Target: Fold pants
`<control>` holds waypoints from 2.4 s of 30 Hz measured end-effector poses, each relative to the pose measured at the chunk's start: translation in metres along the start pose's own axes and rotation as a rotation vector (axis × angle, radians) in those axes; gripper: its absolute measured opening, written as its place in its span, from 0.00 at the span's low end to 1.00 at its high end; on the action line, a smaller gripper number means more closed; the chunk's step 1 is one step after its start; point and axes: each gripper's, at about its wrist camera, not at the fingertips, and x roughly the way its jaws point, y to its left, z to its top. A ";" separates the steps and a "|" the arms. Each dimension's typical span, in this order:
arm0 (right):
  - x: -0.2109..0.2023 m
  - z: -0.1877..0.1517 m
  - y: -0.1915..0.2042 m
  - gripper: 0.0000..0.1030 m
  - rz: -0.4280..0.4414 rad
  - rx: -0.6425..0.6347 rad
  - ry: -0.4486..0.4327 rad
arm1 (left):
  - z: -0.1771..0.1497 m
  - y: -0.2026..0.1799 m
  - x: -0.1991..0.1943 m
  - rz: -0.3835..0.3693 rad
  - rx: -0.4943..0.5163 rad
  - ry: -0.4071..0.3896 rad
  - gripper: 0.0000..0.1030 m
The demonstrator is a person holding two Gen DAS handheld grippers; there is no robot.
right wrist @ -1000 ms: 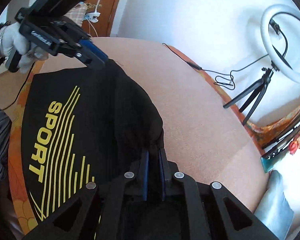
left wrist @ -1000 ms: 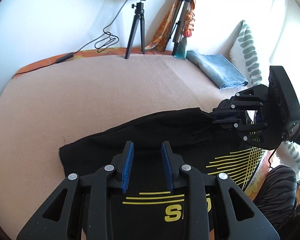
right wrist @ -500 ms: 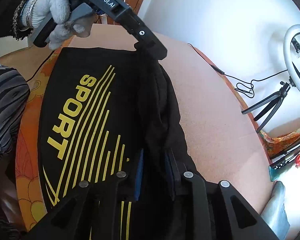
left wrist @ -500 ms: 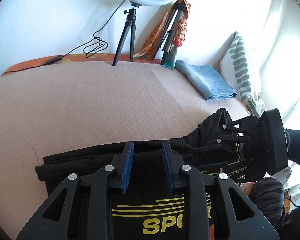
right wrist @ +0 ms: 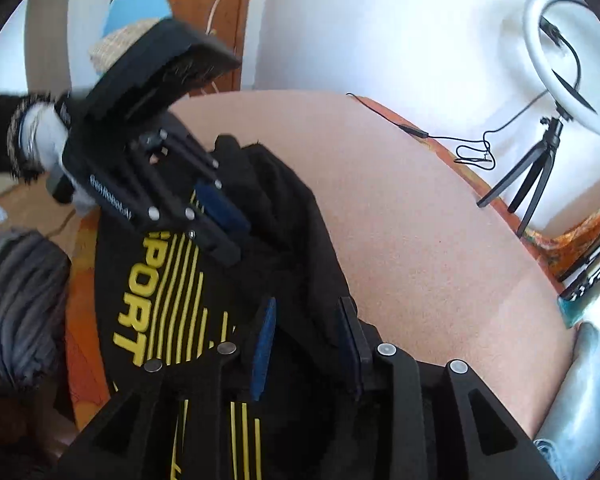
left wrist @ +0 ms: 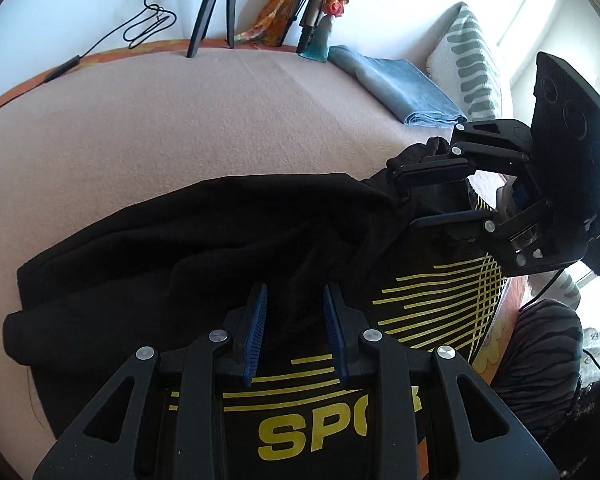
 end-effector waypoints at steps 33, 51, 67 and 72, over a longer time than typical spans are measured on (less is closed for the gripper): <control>0.029 0.028 -0.036 0.03 0.084 0.130 0.051 | -0.025 0.030 -0.069 0.155 -0.082 -0.150 0.26; 0.052 0.035 -0.108 0.25 -0.091 0.290 0.126 | -0.064 0.060 -0.092 0.199 -0.295 -0.184 0.45; -0.098 0.035 -0.060 0.68 0.030 0.501 -0.017 | -0.160 0.065 -0.134 0.035 -0.717 -0.289 0.50; -0.127 0.033 -0.034 0.72 0.058 0.536 -0.048 | -0.169 0.064 -0.121 -0.034 -0.810 -0.292 0.50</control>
